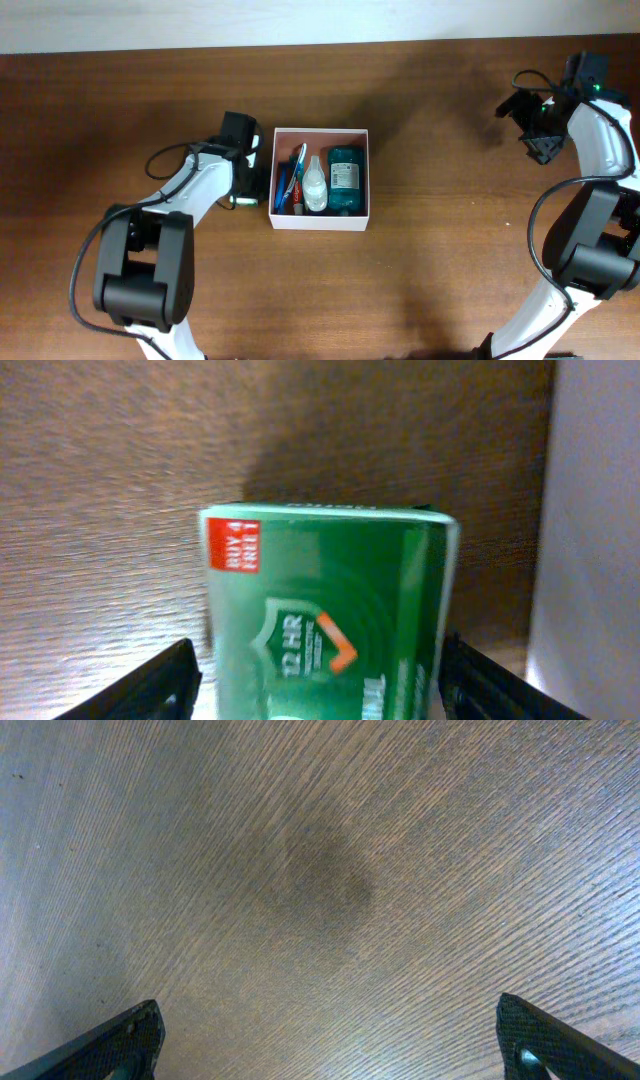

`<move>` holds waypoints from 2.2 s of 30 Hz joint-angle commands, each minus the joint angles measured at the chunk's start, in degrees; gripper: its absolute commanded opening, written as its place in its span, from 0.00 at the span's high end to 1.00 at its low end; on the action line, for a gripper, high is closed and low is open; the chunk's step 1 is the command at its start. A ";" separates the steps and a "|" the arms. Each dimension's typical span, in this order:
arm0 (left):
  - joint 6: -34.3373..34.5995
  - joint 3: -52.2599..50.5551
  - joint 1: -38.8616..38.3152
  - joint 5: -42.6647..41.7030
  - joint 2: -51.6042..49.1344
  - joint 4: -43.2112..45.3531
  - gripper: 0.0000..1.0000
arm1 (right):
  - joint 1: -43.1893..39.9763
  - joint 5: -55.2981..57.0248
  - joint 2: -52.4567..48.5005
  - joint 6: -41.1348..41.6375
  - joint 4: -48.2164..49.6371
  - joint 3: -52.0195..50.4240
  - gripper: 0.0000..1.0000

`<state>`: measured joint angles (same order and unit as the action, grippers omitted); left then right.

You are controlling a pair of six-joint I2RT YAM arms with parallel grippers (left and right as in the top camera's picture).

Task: Pack container
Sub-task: 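Carry the Dettol soap bar into the box and release it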

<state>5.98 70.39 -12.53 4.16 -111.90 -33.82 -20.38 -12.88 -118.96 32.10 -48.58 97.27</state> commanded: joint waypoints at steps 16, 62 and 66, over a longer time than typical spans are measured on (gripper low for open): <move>1.70 7.02 -0.11 9.53 7.80 -11.30 0.93 | -0.28 0.72 0.09 -0.37 0.00 0.17 0.01; 11.13 7.98 -9.07 -6.40 15.87 -5.90 0.13 | -0.28 0.72 0.09 -0.37 0.00 0.17 0.01; 11.10 8.09 -3.65 -5.42 18.88 -7.56 0.13 | -0.28 0.72 0.09 -0.37 0.00 0.17 0.01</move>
<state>17.17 77.69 -20.43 -3.01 -96.53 -40.56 -20.38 -12.88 -118.96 32.10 -48.58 97.27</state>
